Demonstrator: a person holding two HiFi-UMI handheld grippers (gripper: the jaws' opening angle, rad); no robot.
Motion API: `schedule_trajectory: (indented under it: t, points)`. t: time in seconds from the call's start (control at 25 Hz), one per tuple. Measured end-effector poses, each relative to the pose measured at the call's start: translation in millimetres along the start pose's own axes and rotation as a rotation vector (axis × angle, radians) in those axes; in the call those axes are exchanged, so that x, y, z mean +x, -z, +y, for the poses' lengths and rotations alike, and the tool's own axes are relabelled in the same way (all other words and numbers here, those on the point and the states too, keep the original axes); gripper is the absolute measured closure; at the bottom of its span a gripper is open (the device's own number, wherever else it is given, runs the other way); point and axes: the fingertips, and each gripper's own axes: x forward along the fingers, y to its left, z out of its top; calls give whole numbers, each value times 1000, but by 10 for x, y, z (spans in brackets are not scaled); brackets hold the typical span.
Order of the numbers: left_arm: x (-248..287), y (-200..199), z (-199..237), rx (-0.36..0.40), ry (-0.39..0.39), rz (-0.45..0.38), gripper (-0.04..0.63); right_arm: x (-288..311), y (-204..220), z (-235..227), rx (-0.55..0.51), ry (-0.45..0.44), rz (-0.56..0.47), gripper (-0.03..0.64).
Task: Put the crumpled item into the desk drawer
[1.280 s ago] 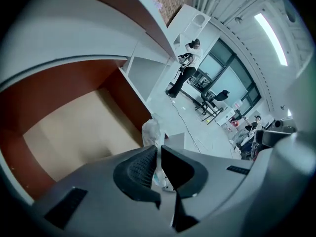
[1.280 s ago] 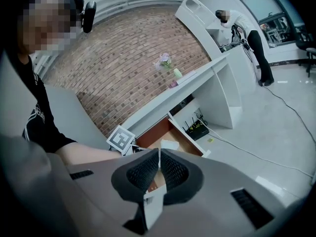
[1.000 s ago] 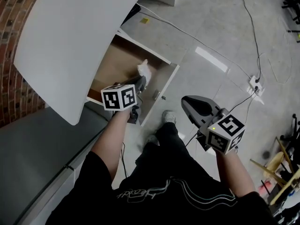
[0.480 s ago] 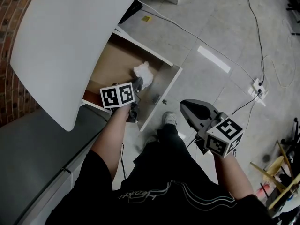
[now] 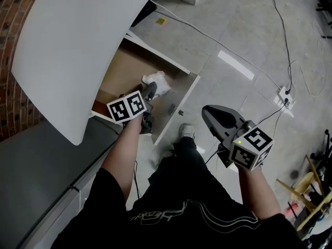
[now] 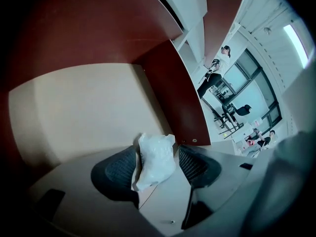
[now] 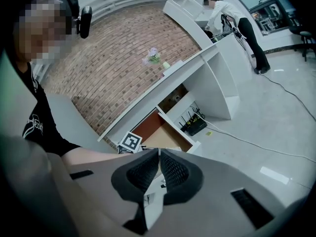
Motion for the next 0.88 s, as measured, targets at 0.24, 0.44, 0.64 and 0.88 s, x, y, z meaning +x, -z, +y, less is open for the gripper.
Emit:
schedule_trajectory:
  t: [0.24, 0.44, 0.64, 0.88]
  points:
    - [-412, -13, -257, -26, 65, -7, 307, -139, -138, 189, 31, 9, -44, 572]
    - [-1051, 28, -781, -3, 197, 25, 311, -355, -299, 603, 13, 3, -56, 572]
    - [-1904, -99, -1263, 81, 309, 19, 377, -681, -668, 1238, -70, -13, -105, 572]
    - [-3216, -224, -1830, 308, 372, -56, 465, -1142, -899, 2220, -275, -38, -129, 572]
